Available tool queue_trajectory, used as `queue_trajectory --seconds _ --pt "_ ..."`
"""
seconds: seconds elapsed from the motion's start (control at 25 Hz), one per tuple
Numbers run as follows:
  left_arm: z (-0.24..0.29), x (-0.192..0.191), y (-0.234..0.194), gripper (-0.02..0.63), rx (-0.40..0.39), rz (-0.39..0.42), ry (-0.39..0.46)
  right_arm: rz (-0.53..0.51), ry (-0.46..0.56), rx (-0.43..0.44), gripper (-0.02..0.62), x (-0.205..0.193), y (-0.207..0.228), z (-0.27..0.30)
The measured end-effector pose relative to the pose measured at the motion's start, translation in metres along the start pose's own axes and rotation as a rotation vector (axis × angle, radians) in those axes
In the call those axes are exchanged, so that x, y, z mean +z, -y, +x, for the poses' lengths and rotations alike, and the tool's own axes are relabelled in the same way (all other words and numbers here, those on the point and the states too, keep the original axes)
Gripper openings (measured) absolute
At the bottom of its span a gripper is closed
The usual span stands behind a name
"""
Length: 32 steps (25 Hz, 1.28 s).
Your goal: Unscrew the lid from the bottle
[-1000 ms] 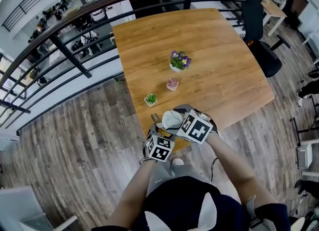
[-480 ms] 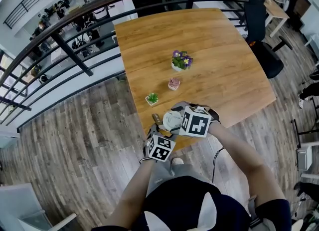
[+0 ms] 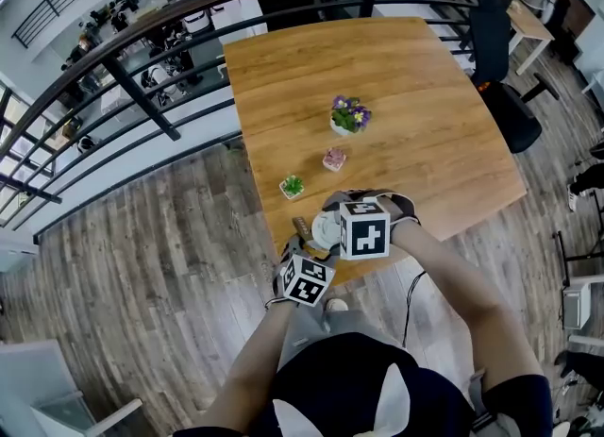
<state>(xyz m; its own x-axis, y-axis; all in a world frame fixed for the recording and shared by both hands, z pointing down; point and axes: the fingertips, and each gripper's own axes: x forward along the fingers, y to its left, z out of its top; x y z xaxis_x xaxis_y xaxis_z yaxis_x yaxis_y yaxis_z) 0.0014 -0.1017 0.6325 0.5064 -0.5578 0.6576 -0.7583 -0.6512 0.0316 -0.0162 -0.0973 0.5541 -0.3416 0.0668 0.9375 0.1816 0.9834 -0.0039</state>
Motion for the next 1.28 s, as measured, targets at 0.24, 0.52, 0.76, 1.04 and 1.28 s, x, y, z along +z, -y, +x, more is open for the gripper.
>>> queue_trajectory --seconds 0.24,0.52,0.76,1.04,1.28 --pt "-0.001 0.000 0.000 0.324 -0.001 0.000 -0.004 -0.106 -0.104 0.025 0.365 -0.001 -0.002 0.001" --pt "-0.001 0.001 -0.001 0.324 0.000 0.004 -0.007 -0.209 -0.187 0.011 0.368 -0.001 -0.003 0.002" --pt "-0.001 0.000 -0.002 0.324 0.001 0.007 -0.009 -0.080 0.004 -0.027 0.410 0.006 -0.004 0.004" --pt "-0.001 0.000 -0.002 0.324 0.005 0.003 -0.012 0.364 0.345 -0.222 0.453 0.013 0.017 -0.018" --pt "0.001 -0.001 -0.003 0.324 0.006 -0.002 -0.013 0.660 0.459 -0.321 0.428 0.003 0.019 -0.016"
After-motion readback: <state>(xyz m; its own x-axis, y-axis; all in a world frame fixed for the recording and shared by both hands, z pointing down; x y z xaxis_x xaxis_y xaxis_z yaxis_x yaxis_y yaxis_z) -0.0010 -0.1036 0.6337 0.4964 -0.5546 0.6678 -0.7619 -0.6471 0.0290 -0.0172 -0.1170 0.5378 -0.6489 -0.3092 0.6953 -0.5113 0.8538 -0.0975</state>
